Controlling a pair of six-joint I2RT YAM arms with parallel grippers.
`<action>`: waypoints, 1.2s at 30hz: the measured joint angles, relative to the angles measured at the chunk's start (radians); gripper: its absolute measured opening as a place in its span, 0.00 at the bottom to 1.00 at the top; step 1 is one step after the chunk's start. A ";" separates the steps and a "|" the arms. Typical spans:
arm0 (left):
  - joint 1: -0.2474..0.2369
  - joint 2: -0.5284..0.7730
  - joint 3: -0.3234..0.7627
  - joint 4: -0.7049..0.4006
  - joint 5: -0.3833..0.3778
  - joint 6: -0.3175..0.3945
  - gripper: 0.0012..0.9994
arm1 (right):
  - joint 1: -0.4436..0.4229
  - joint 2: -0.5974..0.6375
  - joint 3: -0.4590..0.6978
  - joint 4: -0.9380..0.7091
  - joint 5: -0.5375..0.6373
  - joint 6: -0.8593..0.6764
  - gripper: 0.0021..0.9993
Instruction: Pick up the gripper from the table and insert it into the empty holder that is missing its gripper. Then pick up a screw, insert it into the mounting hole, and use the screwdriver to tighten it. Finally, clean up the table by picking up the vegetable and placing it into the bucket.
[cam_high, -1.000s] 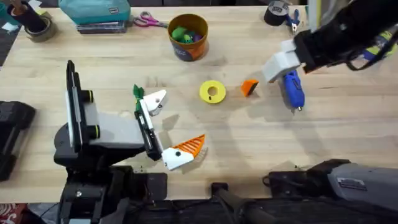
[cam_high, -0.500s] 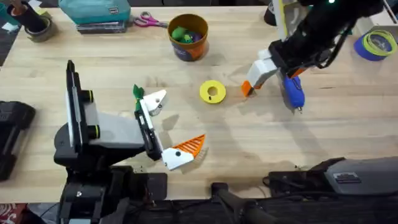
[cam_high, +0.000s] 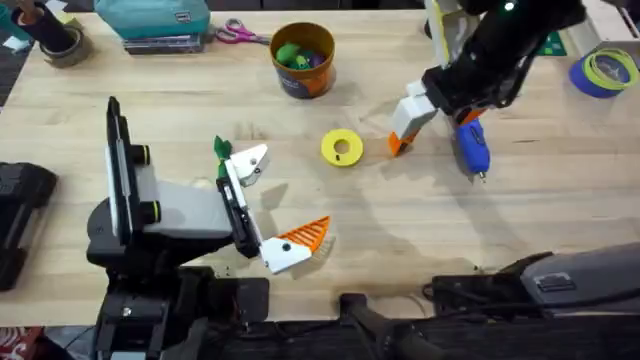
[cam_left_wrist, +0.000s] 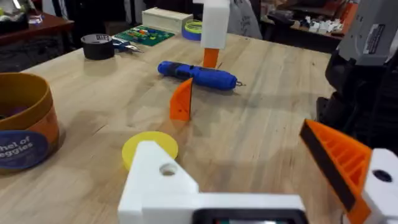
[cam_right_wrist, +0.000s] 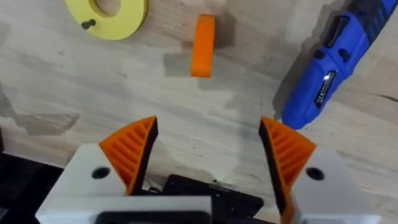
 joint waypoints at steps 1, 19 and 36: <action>0.000 0.000 0.000 0.000 0.000 0.000 0.99 | 0.000 0.007 0.000 0.003 0.002 0.000 1.00; 0.000 0.000 0.000 0.000 0.000 0.000 0.99 | -0.004 0.167 -0.025 0.169 0.006 0.107 1.00; 0.000 0.000 0.000 0.000 0.000 0.000 0.99 | -0.013 0.162 -0.198 0.355 0.006 0.113 0.83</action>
